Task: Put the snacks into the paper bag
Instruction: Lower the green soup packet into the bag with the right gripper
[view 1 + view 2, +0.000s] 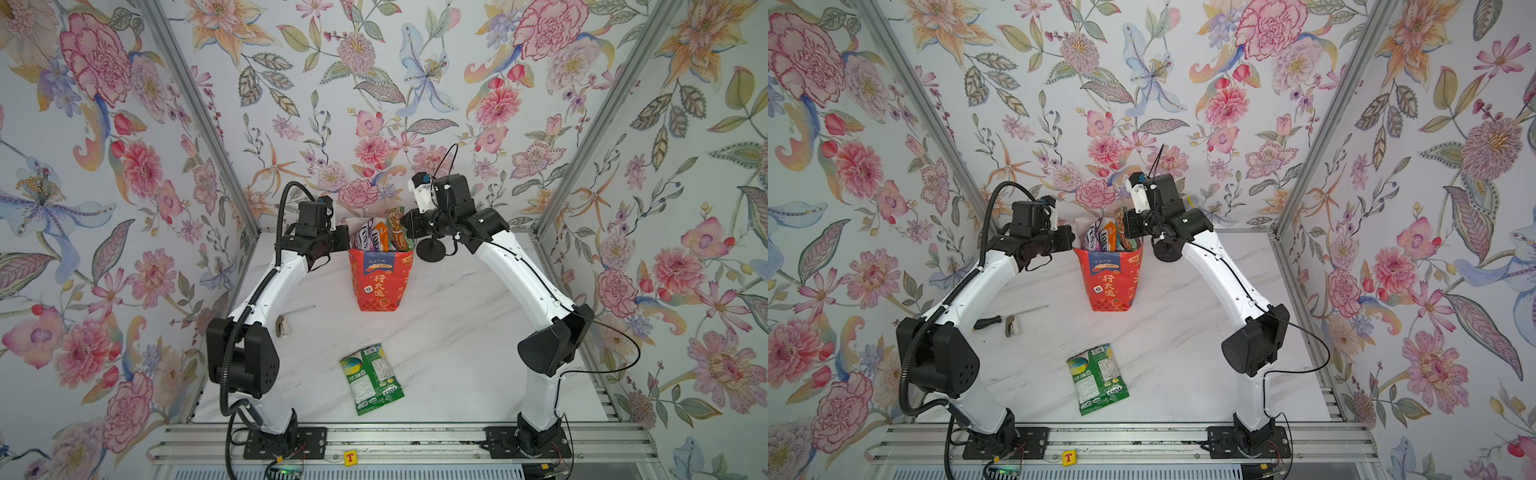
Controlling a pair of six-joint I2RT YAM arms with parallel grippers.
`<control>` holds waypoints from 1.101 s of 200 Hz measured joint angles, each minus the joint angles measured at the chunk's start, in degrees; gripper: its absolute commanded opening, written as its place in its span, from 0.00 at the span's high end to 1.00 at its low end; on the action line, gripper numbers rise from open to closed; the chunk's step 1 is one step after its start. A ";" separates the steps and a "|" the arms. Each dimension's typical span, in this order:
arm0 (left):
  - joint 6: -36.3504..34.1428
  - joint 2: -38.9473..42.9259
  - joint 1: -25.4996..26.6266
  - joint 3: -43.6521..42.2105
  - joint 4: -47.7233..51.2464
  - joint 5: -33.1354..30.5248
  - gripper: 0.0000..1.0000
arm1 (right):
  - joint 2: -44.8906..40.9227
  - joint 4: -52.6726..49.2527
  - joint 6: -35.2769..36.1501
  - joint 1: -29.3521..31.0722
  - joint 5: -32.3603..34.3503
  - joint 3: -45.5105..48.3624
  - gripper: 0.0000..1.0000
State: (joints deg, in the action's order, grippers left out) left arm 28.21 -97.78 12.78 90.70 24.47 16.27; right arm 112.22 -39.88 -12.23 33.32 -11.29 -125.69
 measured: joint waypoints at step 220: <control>0.02 -0.07 0.00 0.09 -0.02 0.37 1.00 | 10.47 -7.50 -1.68 0.11 -0.15 -10.93 1.00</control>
State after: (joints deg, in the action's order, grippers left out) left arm 28.23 -97.84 12.78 90.78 24.45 16.64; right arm 122.69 -47.37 -13.91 33.43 -11.44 -136.62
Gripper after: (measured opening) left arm 0.051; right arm 0.047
